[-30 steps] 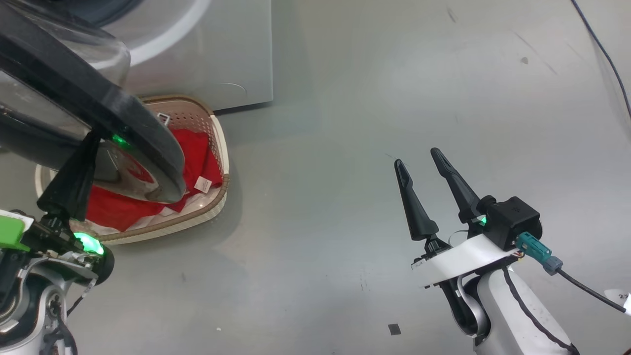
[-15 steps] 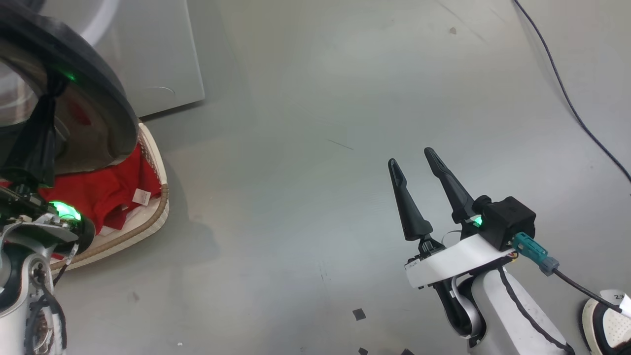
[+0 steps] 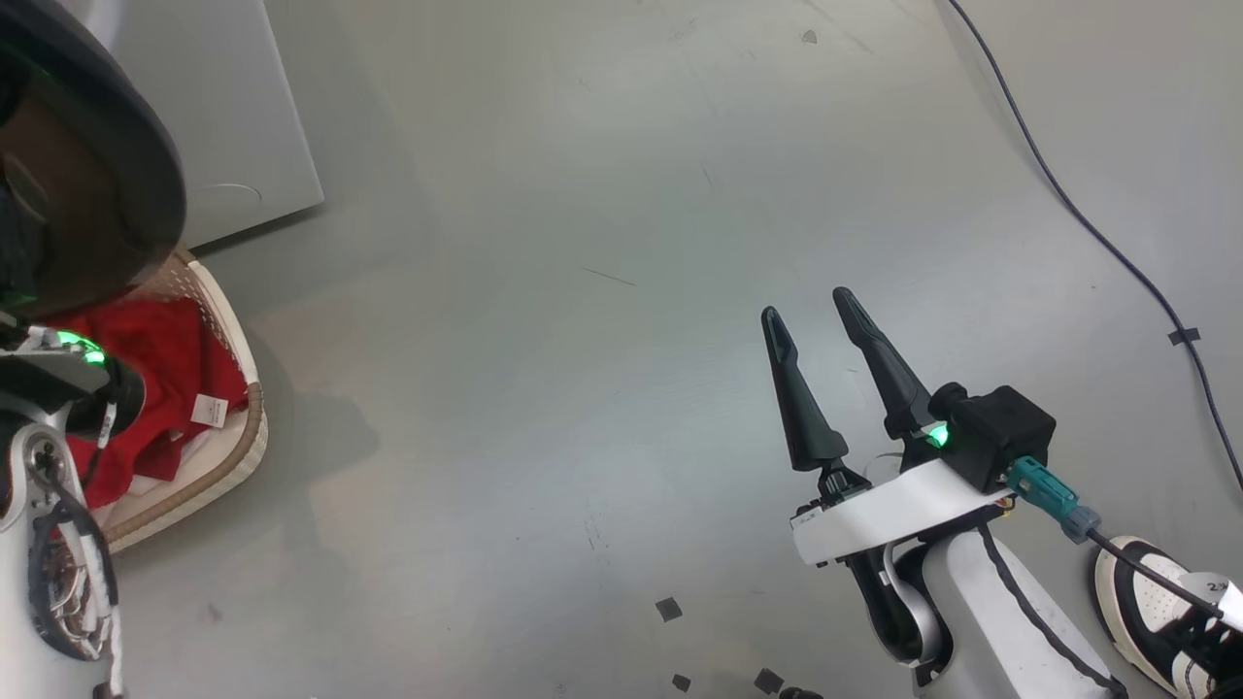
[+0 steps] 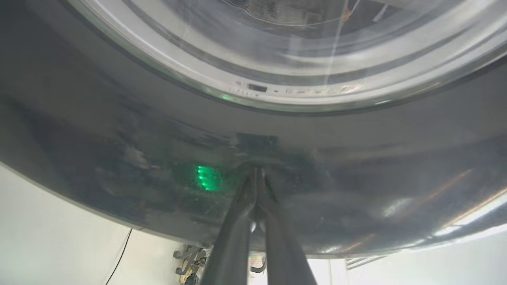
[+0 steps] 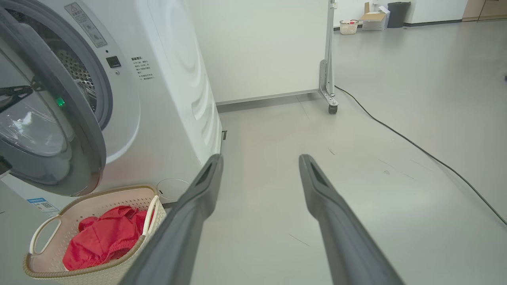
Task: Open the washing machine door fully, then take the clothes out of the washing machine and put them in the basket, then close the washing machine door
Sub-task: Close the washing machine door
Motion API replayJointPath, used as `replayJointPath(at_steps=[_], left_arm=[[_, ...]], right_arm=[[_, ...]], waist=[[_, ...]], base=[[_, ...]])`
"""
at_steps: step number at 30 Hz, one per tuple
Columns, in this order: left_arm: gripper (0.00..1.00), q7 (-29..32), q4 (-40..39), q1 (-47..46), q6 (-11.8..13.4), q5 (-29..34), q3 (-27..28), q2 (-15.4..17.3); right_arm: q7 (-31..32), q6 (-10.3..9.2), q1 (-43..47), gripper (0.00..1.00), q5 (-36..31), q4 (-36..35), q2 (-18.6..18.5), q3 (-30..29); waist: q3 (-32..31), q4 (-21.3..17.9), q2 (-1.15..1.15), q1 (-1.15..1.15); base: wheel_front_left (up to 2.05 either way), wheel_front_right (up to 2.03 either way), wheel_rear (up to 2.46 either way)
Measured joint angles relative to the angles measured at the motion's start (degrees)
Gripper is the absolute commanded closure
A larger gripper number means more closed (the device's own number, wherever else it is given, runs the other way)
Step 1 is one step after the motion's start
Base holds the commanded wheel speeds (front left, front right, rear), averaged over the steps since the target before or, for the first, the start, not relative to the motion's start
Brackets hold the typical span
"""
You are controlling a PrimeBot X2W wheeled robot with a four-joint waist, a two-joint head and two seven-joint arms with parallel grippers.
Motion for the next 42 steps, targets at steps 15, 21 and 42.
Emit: replayJointPath(at_steps=[15,21,42], left_arm=[[1.0,1.23,5.28,-2.82,0.16,1.65,-6.06,-0.75],[1.0,3.94,6.6,-0.2,-1.37,5.73,-11.45,0.12],[1.0,1.68,6.35,9.37,-12.21,30.53,-25.18,8.05]], right_arm=[[-0.01,-1.2,-0.01,0.0,-0.18,-0.83,0.08,-3.0],[-0.01,-1.15,-0.06,0.0,-1.78,-0.79,0.09,-4.89],[-0.01,0.36,0.57,0.0,-6.26,1.47,-1.74,-7.91]], waist=[[-0.69,1.79,0.0,0.0],[-1.9,4.35,0.0,0.0],[-8.66,18.63,0.0,0.0]], base=[[0.0,0.0,0.0],[0.0,0.0,0.0],[0.0,0.0,0.0]])
